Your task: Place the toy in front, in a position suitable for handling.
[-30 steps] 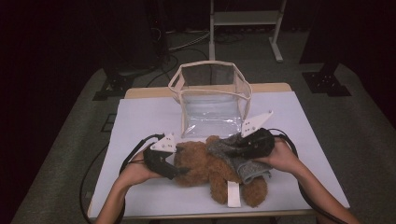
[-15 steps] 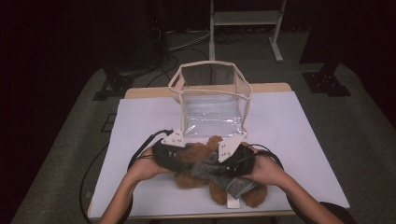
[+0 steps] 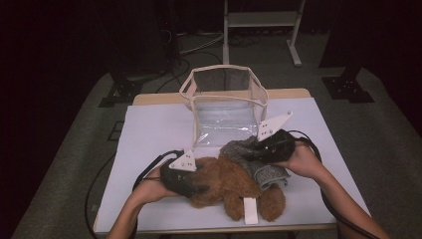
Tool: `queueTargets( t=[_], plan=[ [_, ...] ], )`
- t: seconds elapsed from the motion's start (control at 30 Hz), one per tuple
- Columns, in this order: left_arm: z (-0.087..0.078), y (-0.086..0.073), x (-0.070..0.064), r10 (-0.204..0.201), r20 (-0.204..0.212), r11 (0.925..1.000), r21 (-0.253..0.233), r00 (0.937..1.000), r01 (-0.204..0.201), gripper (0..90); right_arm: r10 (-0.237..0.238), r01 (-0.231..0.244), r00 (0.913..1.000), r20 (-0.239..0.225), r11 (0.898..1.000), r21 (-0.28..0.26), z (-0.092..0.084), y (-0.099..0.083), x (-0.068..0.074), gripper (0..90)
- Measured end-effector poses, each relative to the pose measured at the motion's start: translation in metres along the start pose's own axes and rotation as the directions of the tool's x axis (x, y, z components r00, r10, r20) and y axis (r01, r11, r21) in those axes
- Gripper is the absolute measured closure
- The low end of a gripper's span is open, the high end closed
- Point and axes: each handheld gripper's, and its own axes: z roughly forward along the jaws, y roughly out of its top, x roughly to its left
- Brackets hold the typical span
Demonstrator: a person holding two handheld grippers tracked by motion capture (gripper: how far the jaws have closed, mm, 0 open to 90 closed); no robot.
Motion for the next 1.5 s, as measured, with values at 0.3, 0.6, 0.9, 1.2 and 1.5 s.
queueTargets(
  t=[0.3, 0.6, 0.9, 1.2, 1.5],
  plan=[
    [-0.009, 0.016, 0.006, -0.017, -0.001, 0.9997, -0.017, 0.9999, 0.017, 29.5, 0.011, -0.007, 0.9922, -0.124, 1.0, 0.028, 0.019, -0.015, 0.027, 79.3],
    [0.006, 0.013, -0.002, -0.001, 0.032, 0.9997, 0.024, 0.9995, 0.0, 39.9, -0.028, 0.03, 0.9948, -0.098, 0.999, 0.021, 0.01, -0.006, 0.033, 79.0],
    [0.007, 0.011, -0.008, 0.028, 0.035, 0.9988, 0.038, 0.999, -0.029, 40.7, -0.036, 0.039, 0.9925, -0.117, 0.999, 0.032, 0.037, 0.009, 0.025, 78.9],
    [0.004, 0.008, -0.009, 0.02, 0.03, 0.9993, 0.033, 0.9994, -0.021, 40.8, 0.073, -0.074, 0.9948, -0.071, 0.997, -0.018, -0.012, -0.034, 0.008, 78.8],
    [-0.002, 0.031, -0.003, 0.037, 0.051, 0.9972, 0.063, 0.998, -0.04, 33.5, 0.083, -0.086, 0.9881, -0.13, 0.996, -0.017, -0.001, -0.042, 0.019, 79.3]
  ],
)
